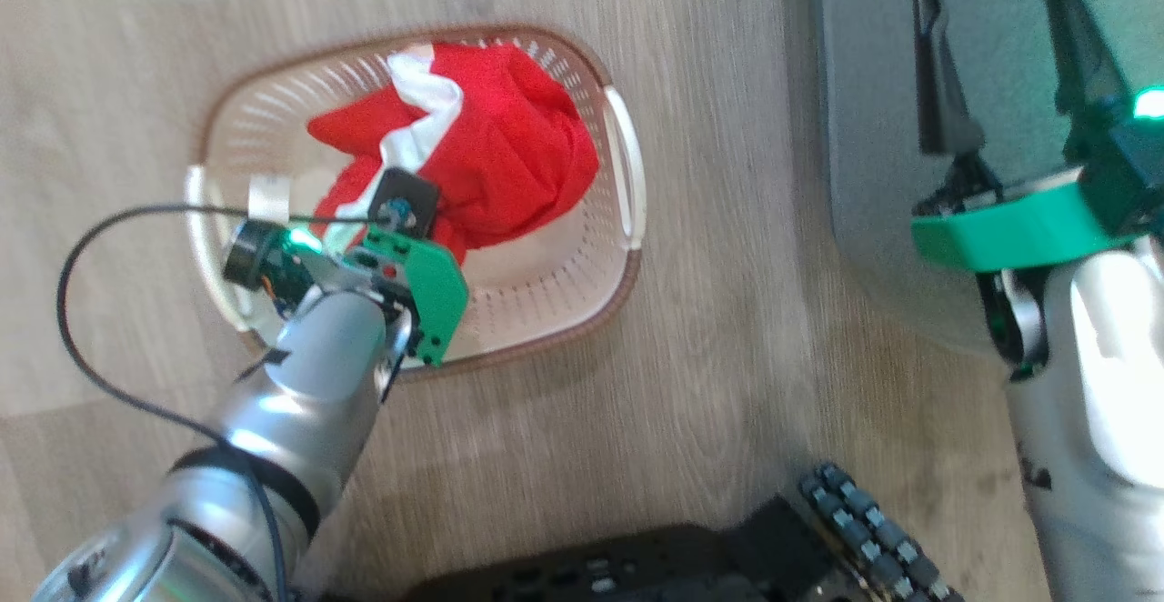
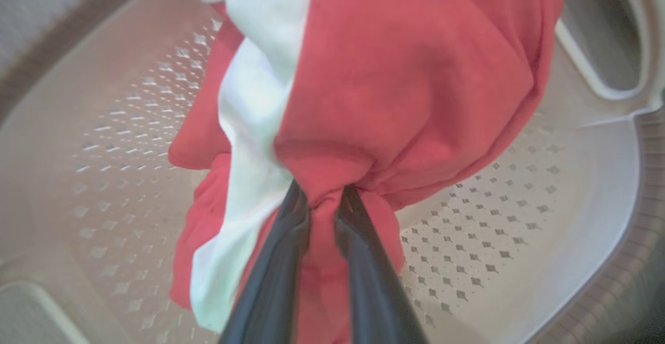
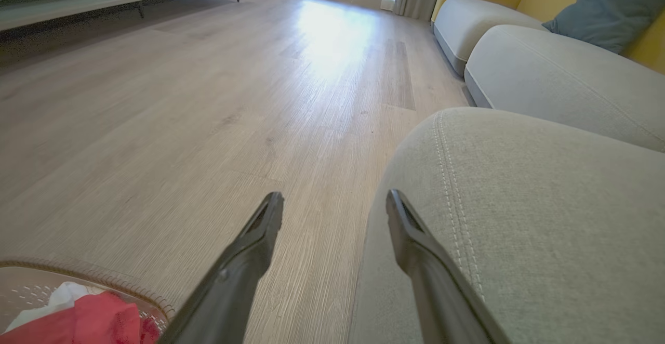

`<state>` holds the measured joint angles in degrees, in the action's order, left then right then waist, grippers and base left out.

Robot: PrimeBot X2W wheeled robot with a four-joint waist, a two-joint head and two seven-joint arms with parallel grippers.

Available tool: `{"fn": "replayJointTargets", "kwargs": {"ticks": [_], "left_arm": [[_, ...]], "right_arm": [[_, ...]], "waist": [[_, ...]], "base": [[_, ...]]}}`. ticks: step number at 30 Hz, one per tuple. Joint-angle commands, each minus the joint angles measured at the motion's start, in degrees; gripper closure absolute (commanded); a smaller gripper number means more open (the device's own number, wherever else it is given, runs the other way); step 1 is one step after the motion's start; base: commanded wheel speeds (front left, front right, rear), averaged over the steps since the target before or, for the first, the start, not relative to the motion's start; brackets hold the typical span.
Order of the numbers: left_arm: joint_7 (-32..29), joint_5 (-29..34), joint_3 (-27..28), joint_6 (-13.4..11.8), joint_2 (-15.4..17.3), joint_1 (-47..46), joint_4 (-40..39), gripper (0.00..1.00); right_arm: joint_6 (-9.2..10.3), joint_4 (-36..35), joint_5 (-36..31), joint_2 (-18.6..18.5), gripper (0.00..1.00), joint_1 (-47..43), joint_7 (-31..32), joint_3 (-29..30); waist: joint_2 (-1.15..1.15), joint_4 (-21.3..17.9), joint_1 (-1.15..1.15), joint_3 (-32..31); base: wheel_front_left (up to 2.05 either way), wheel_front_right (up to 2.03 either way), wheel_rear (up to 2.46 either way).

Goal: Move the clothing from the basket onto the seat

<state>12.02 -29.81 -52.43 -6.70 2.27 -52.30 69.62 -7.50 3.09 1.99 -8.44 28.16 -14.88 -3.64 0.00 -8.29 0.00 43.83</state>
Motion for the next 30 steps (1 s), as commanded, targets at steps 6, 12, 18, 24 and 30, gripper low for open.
{"fn": "replayJointTargets", "kwargs": {"ticks": [6, 12, 18, 24, 30], "left_arm": [[2.7, -3.5, 0.4, -0.2, 0.6, 5.1, -4.1, 1.0], [2.9, -3.2, 2.6, -1.7, 0.6, 7.8, -10.1, 1.0], [3.0, 0.7, 8.2, -2.1, 1.5, 12.4, -17.4, 1.0], [3.0, 5.3, 15.0, -1.8, 2.7, 18.2, -25.8, 1.0], [3.0, 9.1, 20.9, -1.0, 3.2, 22.9, -32.4, 1.0]], "right_arm": [[0.01, 0.4, -0.6, -1.2, 0.0, -5.3, -0.1, -0.2], [0.01, 1.5, -1.0, -1.1, 0.0, -7.6, -0.1, 0.0], [0.01, 2.6, -1.5, -0.3, 0.0, -9.6, -0.1, -0.3], [0.01, 3.5, -2.0, 0.3, 0.0, -11.7, -0.1, -0.3], [0.01, 4.3, -2.5, 0.8, 0.0, -13.4, -0.1, -0.5]], "waist": [[0.0, 4.7, 0.0, -12.3], [0.0, 6.3, 0.0, -18.0], [0.0, 7.2, 0.0, -22.9], [0.0, 7.9, 0.0, -27.8], [0.0, 8.3, 0.0, -31.4]], "base": [[0.0, 0.0, 0.0], [0.0, 0.0, 0.0], [0.0, 0.0, 0.0], [0.0, 0.0, 0.0], [0.0, 0.0, 0.0]]}}
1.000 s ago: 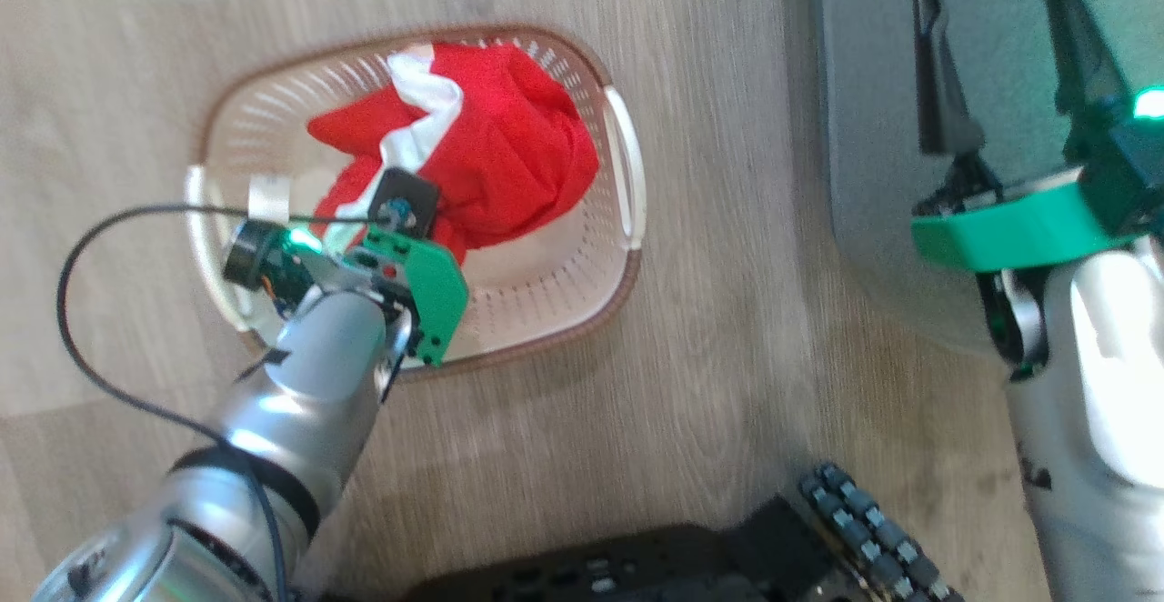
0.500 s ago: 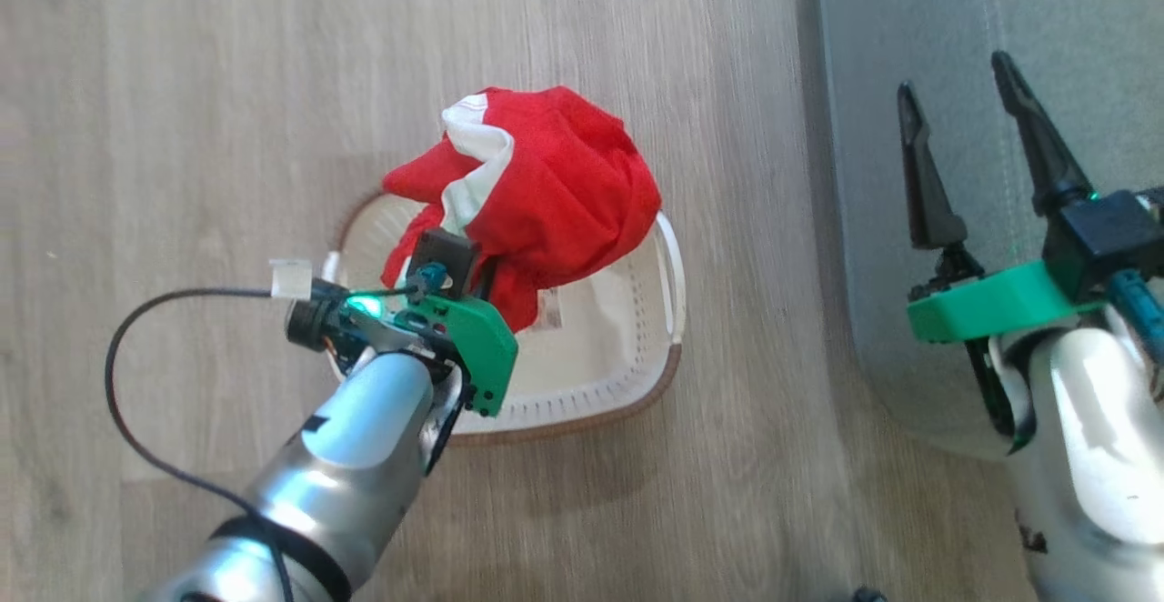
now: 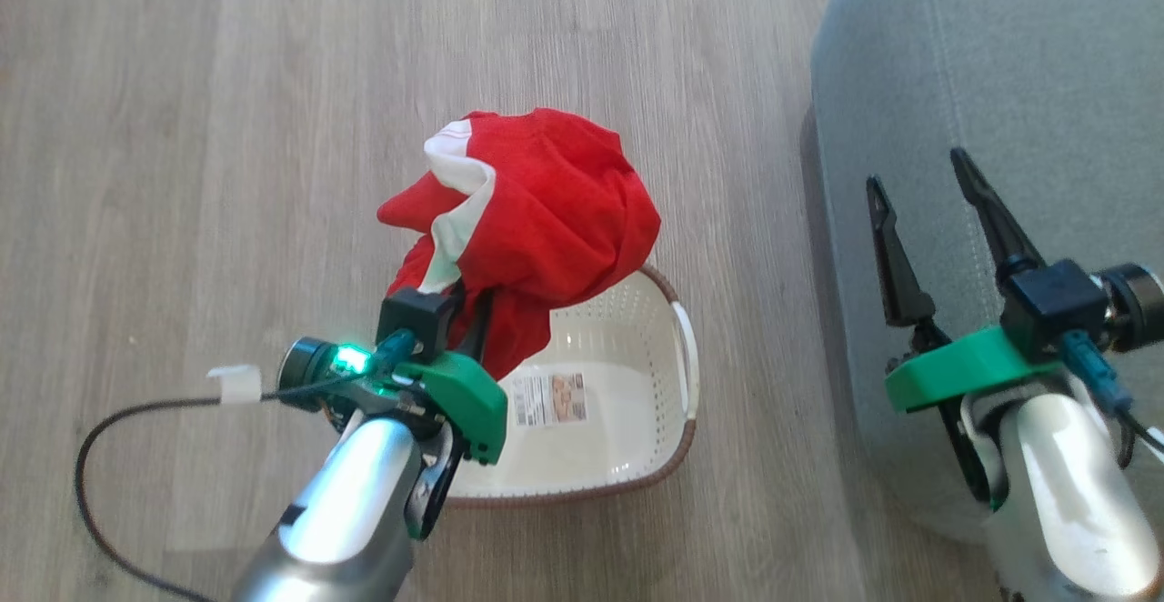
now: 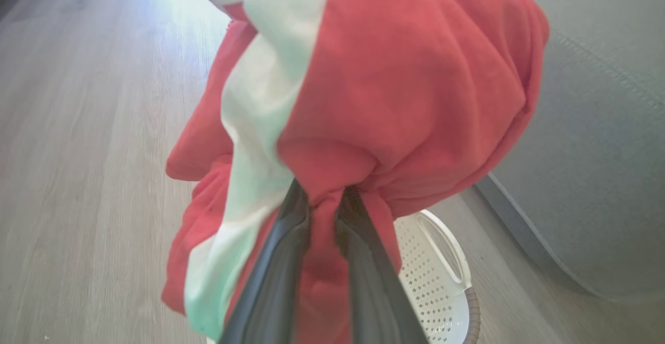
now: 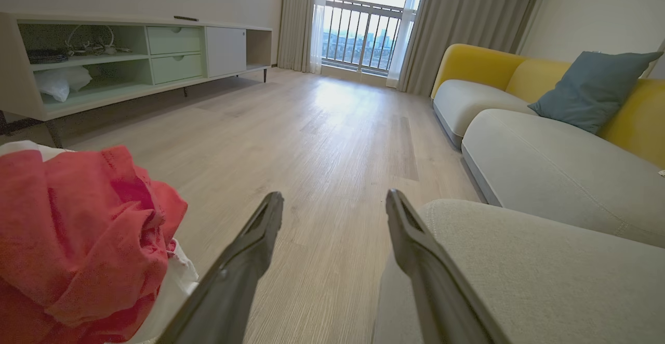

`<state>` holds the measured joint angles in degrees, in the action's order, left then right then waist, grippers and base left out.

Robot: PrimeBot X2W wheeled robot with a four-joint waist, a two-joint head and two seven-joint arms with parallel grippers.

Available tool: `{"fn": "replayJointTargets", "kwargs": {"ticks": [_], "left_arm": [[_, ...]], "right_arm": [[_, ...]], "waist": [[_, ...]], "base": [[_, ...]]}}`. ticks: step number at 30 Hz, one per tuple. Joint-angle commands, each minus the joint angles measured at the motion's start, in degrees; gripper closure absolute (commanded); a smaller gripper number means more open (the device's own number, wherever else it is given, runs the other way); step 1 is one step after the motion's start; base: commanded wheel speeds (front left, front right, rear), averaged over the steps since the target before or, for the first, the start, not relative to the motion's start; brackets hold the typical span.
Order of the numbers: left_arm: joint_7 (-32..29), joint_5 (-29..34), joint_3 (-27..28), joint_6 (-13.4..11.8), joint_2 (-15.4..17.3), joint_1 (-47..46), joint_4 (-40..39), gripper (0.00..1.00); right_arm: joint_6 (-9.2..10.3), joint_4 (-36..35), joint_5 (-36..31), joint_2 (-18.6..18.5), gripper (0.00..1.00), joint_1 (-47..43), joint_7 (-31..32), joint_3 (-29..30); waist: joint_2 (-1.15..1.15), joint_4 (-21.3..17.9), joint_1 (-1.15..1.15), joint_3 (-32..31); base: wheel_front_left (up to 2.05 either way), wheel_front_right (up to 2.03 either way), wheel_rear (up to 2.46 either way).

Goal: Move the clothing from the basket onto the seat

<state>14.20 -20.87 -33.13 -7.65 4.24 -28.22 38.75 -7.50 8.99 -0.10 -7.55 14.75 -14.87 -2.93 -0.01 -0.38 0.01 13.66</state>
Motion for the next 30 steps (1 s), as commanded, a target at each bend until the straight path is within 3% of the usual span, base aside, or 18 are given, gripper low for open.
{"fn": "replayJointTargets", "kwargs": {"ticks": [1, 19, 30], "left_arm": [[0.8, 0.9, 2.7, 0.2, 1.3, -0.3, -2.8, 1.0], [0.8, 10.0, 18.5, 4.4, -0.9, 12.9, -26.0, 1.0], [0.8, 8.0, 22.5, 4.4, -1.3, 16.2, -39.7, 1.0]], "right_arm": [[0.01, -1.5, -0.4, 0.1, 0.0, -0.3, -0.1, -1.2], [0.01, -0.7, -1.4, 1.2, 0.0, -7.0, -0.1, -0.9], [0.01, -0.3, -1.5, 1.8, 0.0, -7.9, -0.1, -1.9]], "waist": [[0.01, 0.4, -0.01, -1.9], [0.01, 0.5, -0.01, -9.7], [0.01, 0.3, -0.01, -10.7]], "base": [[0.0, 0.0, 0.0], [0.0, 0.0, 0.0], [0.0, 0.0, 0.0]]}}
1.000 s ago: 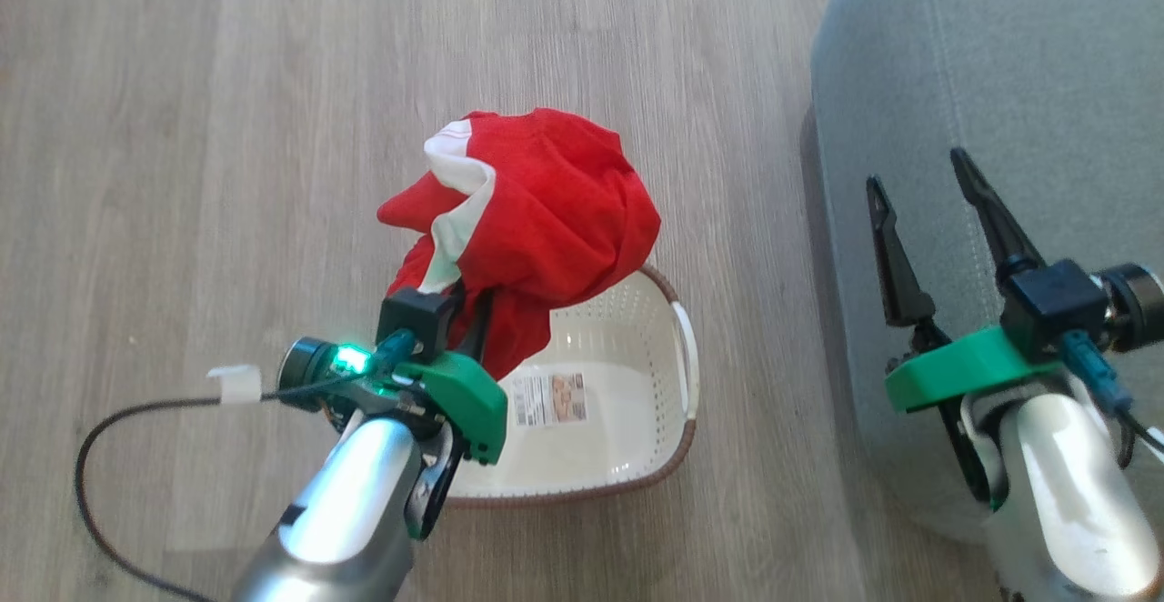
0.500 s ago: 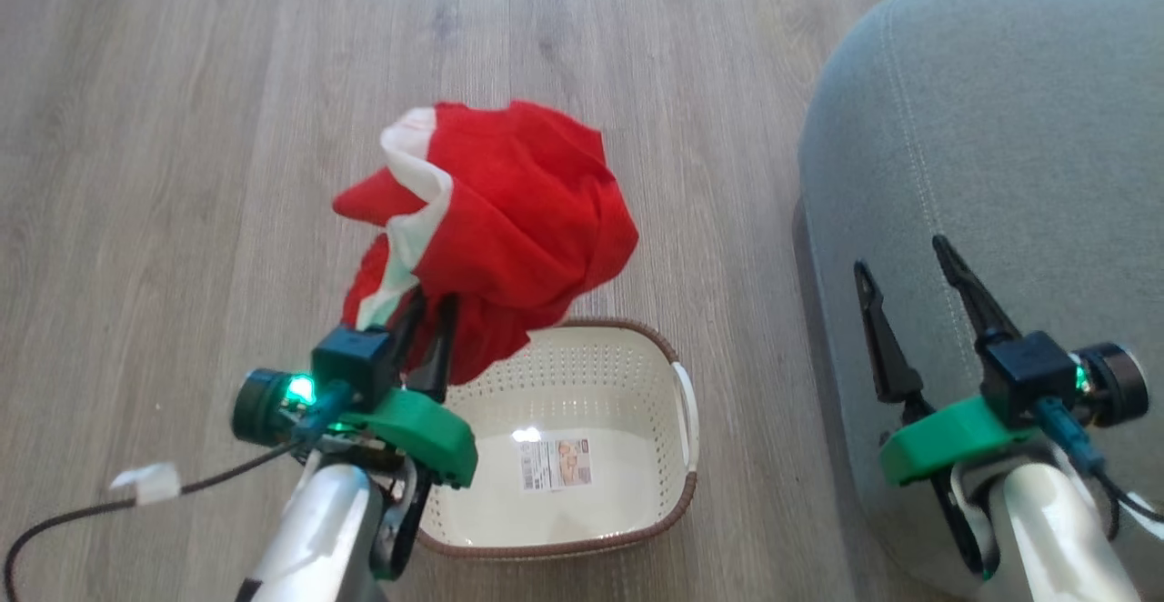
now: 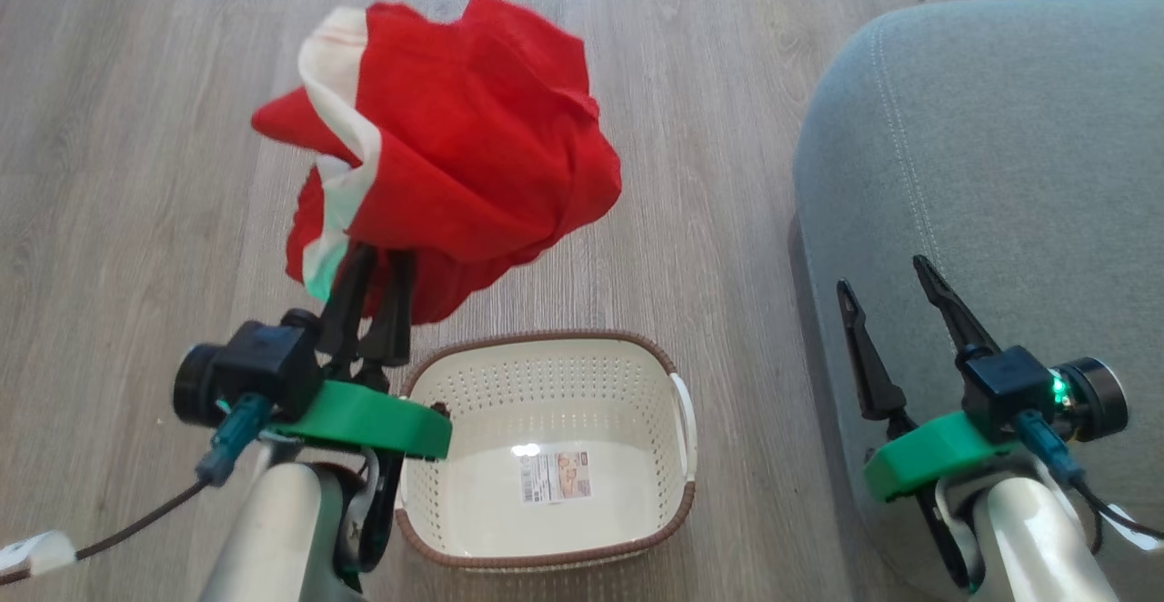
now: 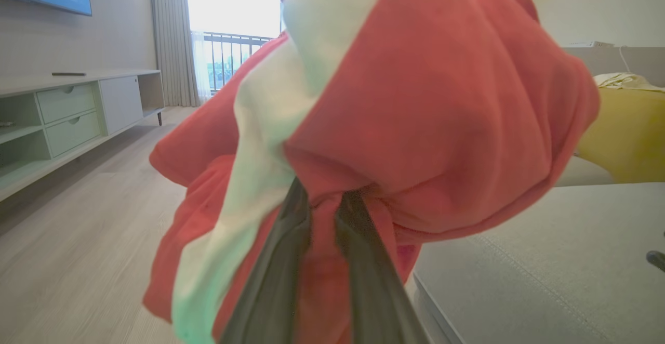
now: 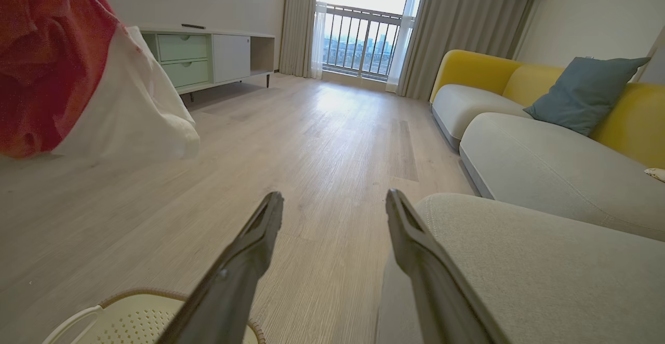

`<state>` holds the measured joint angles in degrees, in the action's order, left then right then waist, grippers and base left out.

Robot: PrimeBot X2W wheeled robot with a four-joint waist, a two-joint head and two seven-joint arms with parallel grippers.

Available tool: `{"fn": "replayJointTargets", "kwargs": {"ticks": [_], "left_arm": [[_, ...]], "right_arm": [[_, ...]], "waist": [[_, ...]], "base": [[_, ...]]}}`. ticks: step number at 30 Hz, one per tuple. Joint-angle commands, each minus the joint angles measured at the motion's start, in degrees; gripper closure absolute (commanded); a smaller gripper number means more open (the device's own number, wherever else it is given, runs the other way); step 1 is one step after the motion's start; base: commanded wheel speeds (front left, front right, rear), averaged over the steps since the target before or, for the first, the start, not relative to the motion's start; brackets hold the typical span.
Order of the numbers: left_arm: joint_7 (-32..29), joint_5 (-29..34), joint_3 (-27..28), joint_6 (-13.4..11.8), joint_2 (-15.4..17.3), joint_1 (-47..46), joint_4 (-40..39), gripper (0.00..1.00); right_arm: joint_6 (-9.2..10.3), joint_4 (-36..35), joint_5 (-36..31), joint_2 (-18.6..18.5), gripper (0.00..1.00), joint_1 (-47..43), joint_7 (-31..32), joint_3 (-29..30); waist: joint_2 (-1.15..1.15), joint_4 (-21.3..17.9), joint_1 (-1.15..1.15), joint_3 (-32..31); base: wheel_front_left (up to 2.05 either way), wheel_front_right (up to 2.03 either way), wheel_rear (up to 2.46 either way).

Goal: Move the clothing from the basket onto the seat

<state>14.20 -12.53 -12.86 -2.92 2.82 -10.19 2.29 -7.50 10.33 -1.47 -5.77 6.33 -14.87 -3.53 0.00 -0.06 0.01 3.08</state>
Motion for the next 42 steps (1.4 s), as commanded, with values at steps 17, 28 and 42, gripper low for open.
{"fn": "replayJointTargets", "kwargs": {"ticks": [17, 28, 42], "left_arm": [[0.8, -2.2, 3.6, -0.3, 0.1, -2.0, -10.4, 1.0], [0.8, -6.2, 2.2, 1.0, 0.1, -3.2, -9.1, 1.0], [0.8, -13.3, -3.0, 8.0, 0.1, -4.5, -5.9, 1.0]], "right_arm": [[0.01, -2.5, 1.2, -0.7, 0.0, 0.4, -0.1, -4.8], [0.01, -10.1, 3.2, -7.2, 0.0, 2.4, -0.1, -15.5], [0.01, -12.5, 0.9, -13.0, 0.0, 8.0, -0.1, -23.6]], "waist": [[0.0, -0.6, -0.01, -1.0], [0.0, -0.1, -0.01, 1.1], [0.0, -0.2, -0.01, 2.4]], "base": [[0.0, 0.0, 0.0], [0.0, 0.0, 0.0], [0.0, 0.0, 0.0]]}}
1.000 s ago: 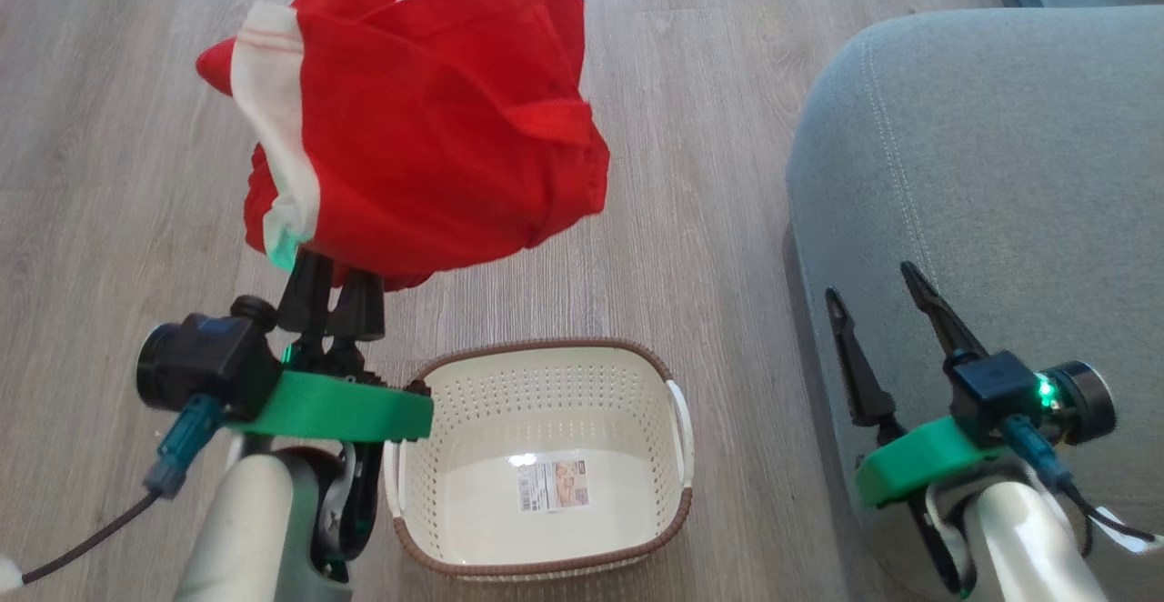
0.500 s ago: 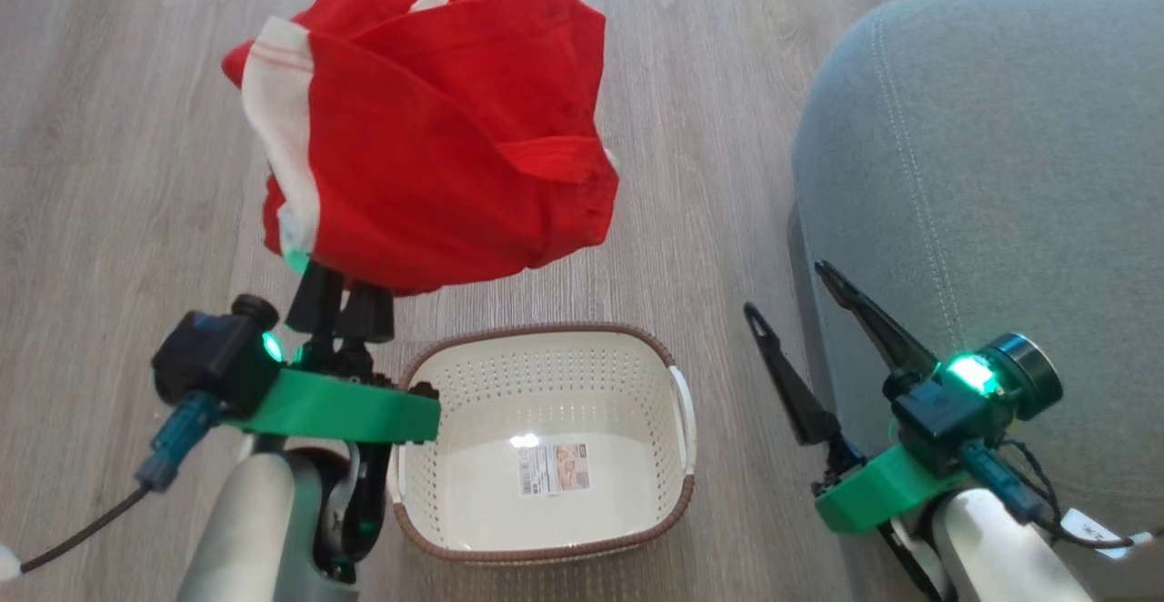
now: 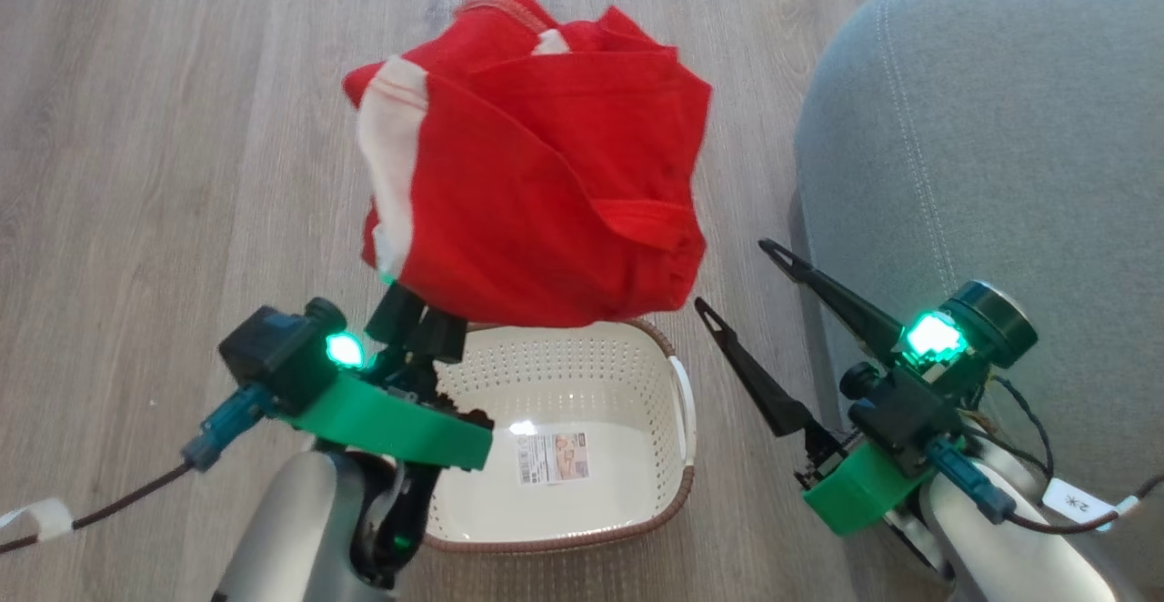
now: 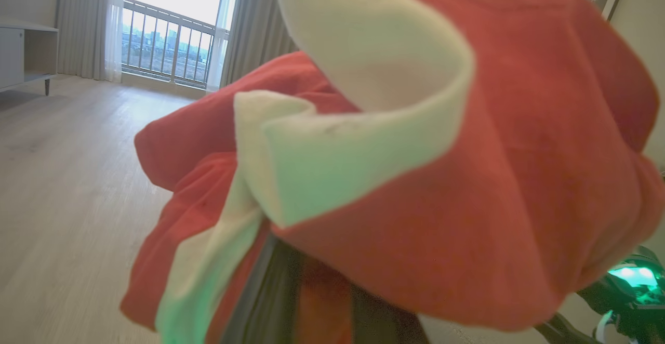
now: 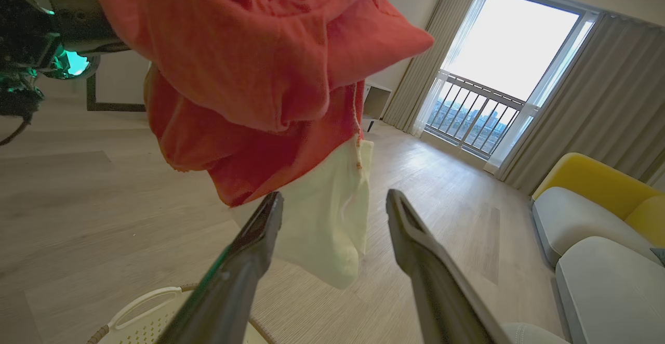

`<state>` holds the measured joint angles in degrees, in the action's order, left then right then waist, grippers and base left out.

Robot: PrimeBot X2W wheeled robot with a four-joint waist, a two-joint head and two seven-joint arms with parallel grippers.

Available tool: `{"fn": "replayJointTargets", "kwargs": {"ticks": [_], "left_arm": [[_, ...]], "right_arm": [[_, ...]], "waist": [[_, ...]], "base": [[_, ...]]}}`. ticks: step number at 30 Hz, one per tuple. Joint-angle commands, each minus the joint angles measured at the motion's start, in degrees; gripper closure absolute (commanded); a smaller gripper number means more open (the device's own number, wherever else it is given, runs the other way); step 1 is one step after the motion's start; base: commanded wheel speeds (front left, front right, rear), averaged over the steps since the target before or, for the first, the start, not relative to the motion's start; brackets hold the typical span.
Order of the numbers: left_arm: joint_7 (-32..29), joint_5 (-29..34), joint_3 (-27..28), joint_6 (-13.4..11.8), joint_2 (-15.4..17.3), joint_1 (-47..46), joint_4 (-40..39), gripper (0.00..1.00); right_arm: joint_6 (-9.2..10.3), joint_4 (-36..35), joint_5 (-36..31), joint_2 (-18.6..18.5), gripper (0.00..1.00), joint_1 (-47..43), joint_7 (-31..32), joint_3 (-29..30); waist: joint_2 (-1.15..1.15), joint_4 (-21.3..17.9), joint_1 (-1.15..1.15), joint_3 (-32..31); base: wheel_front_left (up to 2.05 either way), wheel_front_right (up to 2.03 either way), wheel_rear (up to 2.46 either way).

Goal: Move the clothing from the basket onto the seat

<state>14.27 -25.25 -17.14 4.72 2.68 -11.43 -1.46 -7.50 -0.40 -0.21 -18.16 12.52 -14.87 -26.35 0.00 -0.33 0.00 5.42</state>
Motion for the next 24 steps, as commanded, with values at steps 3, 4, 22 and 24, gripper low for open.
{"fn": "replayJointTargets", "kwargs": {"ticks": [3, 4, 22, 24], "left_arm": [[0.7, -1.4, -0.7, 1.2, 0.2, -3.6, -1.4, 1.0], [0.7, -1.6, -1.5, 1.5, 0.2, -3.8, -1.2, 1.0], [0.7, -4.8, -13.6, 2.7, 0.2, -5.2, 2.9, 1.0], [0.7, -5.2, -15.5, 2.8, 0.2, -5.7, 3.7, 1.0]], "right_arm": [[0.01, -1.6, -0.6, -1.0, 0.0, 2.5, -0.1, -1.2], [0.01, -1.6, -0.7, -1.1, 0.0, 2.7, -0.1, -1.3], [0.01, -0.5, -0.8, -2.8, 0.0, 6.0, -0.1, -2.9], [0.01, -0.2, -0.9, -2.6, 0.0, 6.2, -0.1, -2.7]], "waist": [[0.0, 0.3, 0.0, 0.2], [0.0, 0.4, 0.0, 0.2], [0.0, 1.9, 0.0, 0.3], [0.0, 2.1, 0.0, 0.3]], "base": [[0.0, 0.0, 0.0], [0.0, 0.0, 0.0], [0.0, 0.0, 0.0], [0.0, 0.0, 0.0]]}}
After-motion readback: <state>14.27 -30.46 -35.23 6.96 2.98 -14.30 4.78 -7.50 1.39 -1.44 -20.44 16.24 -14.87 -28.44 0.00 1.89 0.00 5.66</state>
